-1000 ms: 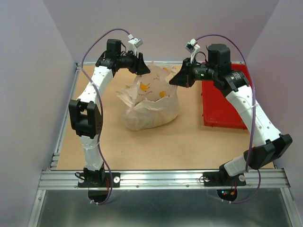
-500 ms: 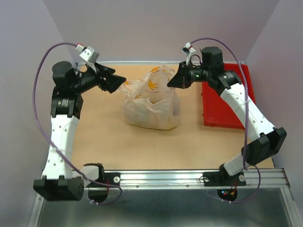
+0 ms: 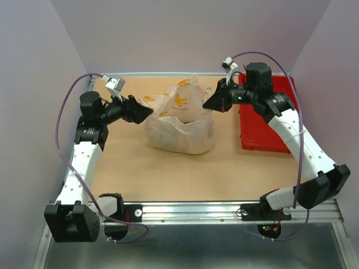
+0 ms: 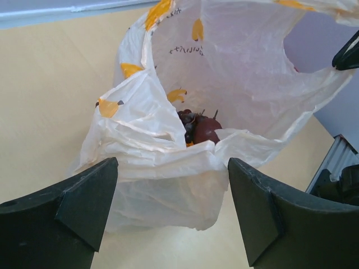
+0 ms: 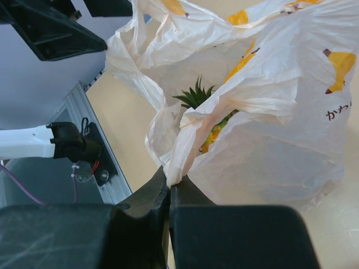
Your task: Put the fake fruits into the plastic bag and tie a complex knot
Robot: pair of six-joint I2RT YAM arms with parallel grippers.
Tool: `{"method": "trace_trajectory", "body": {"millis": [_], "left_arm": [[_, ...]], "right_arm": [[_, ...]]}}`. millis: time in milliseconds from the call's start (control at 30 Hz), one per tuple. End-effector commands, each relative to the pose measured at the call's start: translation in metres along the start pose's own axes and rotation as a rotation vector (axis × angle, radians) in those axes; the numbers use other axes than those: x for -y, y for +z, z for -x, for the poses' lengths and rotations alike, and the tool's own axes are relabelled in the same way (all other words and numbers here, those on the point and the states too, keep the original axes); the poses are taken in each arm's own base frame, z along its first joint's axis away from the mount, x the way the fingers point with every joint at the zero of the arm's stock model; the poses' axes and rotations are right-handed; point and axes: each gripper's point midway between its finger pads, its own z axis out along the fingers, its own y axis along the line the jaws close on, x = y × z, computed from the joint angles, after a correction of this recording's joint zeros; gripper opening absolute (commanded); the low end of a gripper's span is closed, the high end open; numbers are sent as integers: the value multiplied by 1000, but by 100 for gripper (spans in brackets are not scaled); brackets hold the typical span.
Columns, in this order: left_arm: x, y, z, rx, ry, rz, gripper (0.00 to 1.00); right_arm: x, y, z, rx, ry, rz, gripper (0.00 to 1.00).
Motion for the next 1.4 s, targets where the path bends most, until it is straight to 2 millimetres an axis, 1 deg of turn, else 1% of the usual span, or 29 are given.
{"method": "trace_trajectory", "body": {"millis": [0, 33, 133, 200, 267, 333, 467, 567, 600, 667, 700, 767, 800, 900, 1033, 1067, 1100, 1133, 1200, 1233, 1267, 1300, 1333, 1367], "left_arm": [[24, -8, 45, 164, 223, -87, 91], [16, -12, 49, 178, 231, -65, 91], [9, -15, 47, 184, 233, -70, 92], [3, -14, 40, 166, 206, -73, 92], [1, -13, 34, 158, 193, -76, 92], [3, -11, 28, 156, 169, -106, 93], [1, -7, 22, 164, 153, -129, 94], [-5, -3, 21, 179, 159, -126, 94], [-9, 0, 16, 172, 153, -127, 94], [-8, 3, 19, 192, 162, -143, 95], [-10, 6, 14, 184, 154, -154, 95], [-6, 10, 14, 190, 171, -189, 96], [-2, 15, 10, 180, 176, -210, 97], [-1, 22, 8, 190, 200, -222, 98], [-5, 27, 11, 218, 209, -231, 98], [-8, 30, 8, 211, 196, -235, 98], [-8, 30, 9, 217, 193, -239, 94], [-10, 32, 7, 209, 186, -243, 90], [-9, 34, 7, 213, 180, -264, 79], [-5, 33, 10, 220, 178, -281, 62], [-4, 33, 11, 226, 179, -288, 54], [-1, 32, 14, 232, 179, -297, 48], [4, 30, 18, 244, 195, -311, 37], [6, 28, 21, 248, 193, -316, 31]], "right_arm": [[3, -4, -1, 24, -43, -13, 0], [5, -4, -5, 18, -41, -17, 0], [7, -5, -8, 16, -49, -30, 0], [8, -6, -8, 21, -52, -42, 0], [8, -7, -8, 22, -55, -43, 0], [9, -7, -9, 19, -57, -44, 0], [9, -7, -14, 11, -64, -42, 1], [10, -8, -18, 6, -71, -44, 0], [9, -8, -18, 7, -77, -41, 0], [9, -10, -20, 7, -80, -41, 0], [9, -9, -22, 2, -76, -41, 0], [9, -11, -22, 3, -82, -42, 0], [9, -11, -24, -1, -79, -43, 0], [9, -12, -26, -3, -82, -49, 0], [10, -13, -29, -10, -80, -56, 0], [11, -14, -29, -8, -79, -62, 0], [12, -14, -29, -7, -76, -68, 0], [12, -14, -30, -8, -77, -70, 0], [14, -14, -30, -6, -72, -81, 1], [17, -14, -29, -3, -68, -99, 0], [18, -14, -28, -2, -60, -108, 0], [19, -14, -27, 3, -58, -117, 0], [22, -14, -25, 6, -52, -133, 0], [24, -13, -25, 4, -47, -135, 1]]}}
